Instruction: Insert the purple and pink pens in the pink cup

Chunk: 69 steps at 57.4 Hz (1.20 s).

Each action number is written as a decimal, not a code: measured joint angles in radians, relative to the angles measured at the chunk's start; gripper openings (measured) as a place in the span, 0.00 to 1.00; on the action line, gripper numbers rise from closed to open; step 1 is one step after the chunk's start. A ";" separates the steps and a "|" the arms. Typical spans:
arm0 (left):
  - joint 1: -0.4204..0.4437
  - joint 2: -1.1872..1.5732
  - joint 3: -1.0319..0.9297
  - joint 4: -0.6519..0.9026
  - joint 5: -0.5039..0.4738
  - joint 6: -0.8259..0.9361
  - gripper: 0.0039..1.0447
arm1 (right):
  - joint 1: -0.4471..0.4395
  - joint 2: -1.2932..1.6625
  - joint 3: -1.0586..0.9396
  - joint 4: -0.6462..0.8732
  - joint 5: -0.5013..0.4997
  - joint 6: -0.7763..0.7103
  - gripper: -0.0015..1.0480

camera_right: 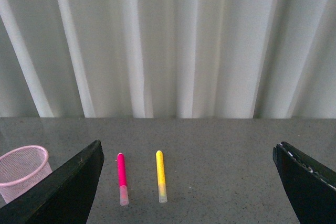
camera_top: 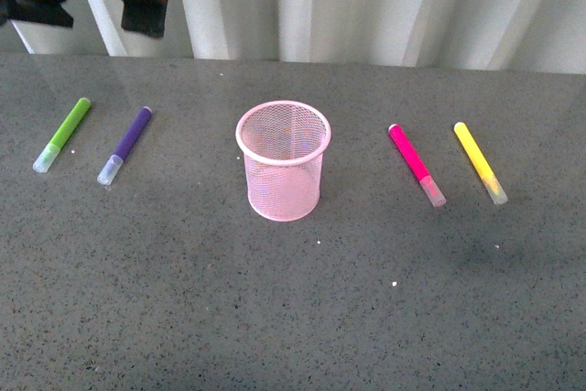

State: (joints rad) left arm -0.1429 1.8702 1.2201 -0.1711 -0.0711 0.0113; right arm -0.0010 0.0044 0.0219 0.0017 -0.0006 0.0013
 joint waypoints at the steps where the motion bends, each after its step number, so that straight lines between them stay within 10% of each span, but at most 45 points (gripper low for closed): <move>1: 0.001 0.009 0.002 0.000 0.000 0.002 0.94 | 0.000 0.000 0.000 0.000 0.000 0.000 0.93; 69: 0.049 0.497 0.330 -0.033 -0.012 0.090 0.94 | 0.000 0.000 0.000 0.000 0.000 0.000 0.93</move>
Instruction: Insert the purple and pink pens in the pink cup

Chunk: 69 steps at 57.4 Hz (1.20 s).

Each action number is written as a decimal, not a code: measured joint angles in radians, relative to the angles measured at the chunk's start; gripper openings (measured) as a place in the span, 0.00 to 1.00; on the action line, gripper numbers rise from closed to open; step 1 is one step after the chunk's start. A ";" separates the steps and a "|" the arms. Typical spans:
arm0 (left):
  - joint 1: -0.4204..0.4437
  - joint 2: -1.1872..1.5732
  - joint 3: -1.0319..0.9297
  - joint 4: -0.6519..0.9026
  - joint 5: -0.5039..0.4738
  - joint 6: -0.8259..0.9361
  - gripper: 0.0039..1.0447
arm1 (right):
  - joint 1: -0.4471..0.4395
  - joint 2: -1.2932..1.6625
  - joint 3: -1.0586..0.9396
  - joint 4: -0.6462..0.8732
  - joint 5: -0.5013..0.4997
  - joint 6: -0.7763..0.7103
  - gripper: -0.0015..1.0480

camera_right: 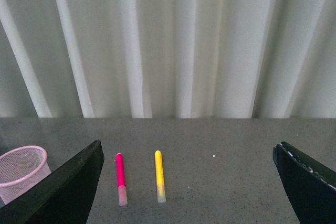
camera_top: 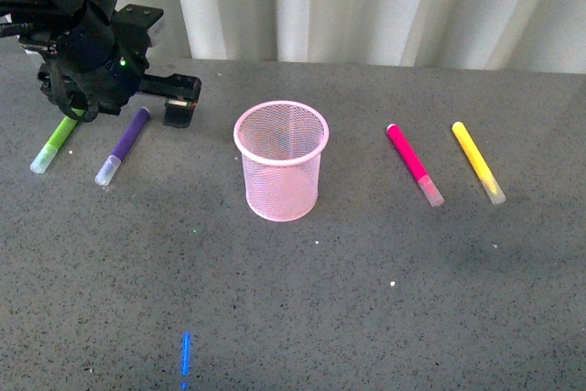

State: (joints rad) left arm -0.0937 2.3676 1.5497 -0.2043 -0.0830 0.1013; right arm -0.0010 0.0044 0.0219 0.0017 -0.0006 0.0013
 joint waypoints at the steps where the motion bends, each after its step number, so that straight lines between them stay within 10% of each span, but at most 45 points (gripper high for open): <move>1: 0.002 0.005 0.000 0.002 0.001 0.000 0.94 | 0.000 0.000 0.000 0.000 0.000 0.000 0.93; 28: 0.024 0.056 0.027 0.029 0.005 0.032 0.94 | 0.000 0.000 0.000 0.000 0.000 0.000 0.93; 55: 0.020 0.084 0.058 0.048 0.006 0.037 0.21 | 0.000 0.000 0.000 0.000 0.000 0.000 0.93; 69: 0.022 0.084 0.049 0.074 -0.016 0.037 0.12 | 0.000 0.000 0.000 0.000 0.000 0.000 0.93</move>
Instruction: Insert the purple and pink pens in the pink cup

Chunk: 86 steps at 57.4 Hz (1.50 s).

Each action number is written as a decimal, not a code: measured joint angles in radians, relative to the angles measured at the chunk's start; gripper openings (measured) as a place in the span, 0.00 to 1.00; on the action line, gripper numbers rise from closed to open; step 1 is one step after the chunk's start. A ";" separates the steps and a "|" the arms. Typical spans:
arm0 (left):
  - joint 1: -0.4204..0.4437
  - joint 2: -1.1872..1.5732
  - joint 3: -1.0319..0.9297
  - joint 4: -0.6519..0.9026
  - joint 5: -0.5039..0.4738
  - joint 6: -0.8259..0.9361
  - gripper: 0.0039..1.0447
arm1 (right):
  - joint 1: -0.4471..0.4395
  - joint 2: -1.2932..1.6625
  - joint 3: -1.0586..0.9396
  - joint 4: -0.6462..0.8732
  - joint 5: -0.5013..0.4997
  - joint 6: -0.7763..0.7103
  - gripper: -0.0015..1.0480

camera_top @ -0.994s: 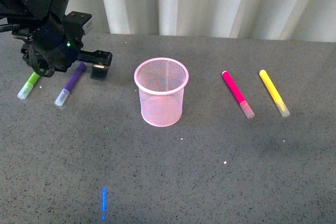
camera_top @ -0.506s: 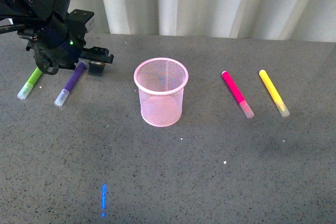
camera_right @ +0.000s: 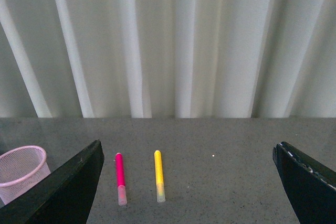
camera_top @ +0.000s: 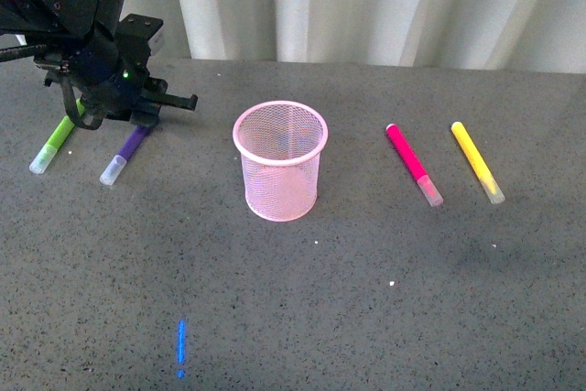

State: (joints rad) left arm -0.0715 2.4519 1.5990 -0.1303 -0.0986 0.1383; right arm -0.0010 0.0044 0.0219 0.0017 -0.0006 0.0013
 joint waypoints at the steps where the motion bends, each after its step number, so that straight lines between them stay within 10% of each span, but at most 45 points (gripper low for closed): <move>1: 0.000 0.000 -0.002 0.003 -0.001 0.000 0.12 | 0.000 0.000 0.000 0.000 0.000 0.000 0.93; 44: 0.066 -0.787 -0.549 0.606 -0.056 -0.354 0.12 | 0.000 0.000 0.000 0.000 0.000 0.000 0.93; 71: -0.367 -0.748 -0.771 1.000 -0.203 -0.592 0.12 | 0.000 0.000 0.000 0.000 0.000 0.000 0.93; 86: -0.420 -0.553 -0.745 1.210 -0.224 -0.659 0.12 | 0.000 0.000 0.000 0.000 0.000 0.000 0.93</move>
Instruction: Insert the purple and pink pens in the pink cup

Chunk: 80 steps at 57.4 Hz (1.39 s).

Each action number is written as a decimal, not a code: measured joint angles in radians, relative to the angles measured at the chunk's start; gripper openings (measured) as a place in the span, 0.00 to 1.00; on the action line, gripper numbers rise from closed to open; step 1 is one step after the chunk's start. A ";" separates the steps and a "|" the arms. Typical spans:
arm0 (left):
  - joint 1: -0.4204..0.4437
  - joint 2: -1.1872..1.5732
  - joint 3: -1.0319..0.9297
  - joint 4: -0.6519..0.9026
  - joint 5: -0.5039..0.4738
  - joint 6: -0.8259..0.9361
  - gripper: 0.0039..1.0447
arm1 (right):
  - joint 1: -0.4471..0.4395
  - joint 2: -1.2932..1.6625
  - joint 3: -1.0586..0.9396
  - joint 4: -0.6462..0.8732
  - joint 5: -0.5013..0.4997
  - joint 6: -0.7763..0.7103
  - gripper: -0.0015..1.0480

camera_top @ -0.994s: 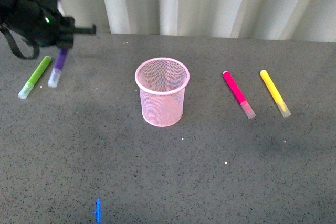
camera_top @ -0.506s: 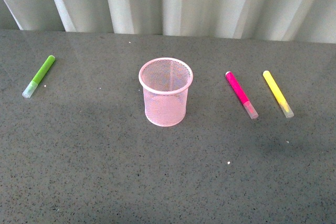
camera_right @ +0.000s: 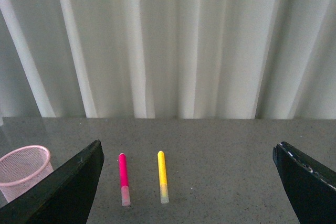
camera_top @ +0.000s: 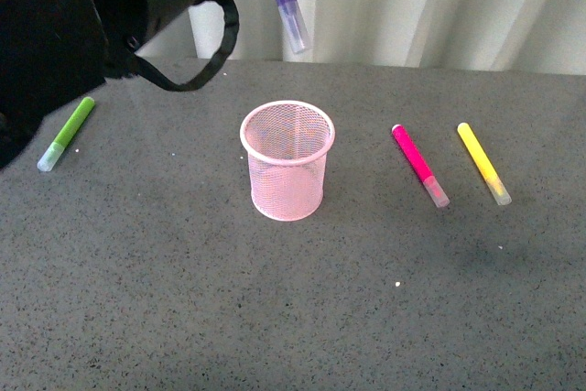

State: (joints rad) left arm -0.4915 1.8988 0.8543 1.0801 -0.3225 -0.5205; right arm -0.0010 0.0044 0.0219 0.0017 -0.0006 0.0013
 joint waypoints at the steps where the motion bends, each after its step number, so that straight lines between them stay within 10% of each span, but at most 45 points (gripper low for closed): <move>1: 0.000 0.014 0.001 0.014 0.000 -0.005 0.12 | 0.000 0.000 0.000 0.000 0.000 0.000 0.93; 55: 0.069 0.273 -0.012 0.223 0.063 -0.029 0.12 | 0.000 0.000 0.000 0.000 0.000 0.000 0.93; 80: 0.119 0.141 -0.113 0.100 0.122 0.019 0.96 | 0.000 0.000 0.000 0.000 0.000 0.000 0.93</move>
State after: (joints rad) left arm -0.3729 2.0399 0.7410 1.1805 -0.2005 -0.5018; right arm -0.0010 0.0044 0.0219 0.0017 -0.0006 0.0013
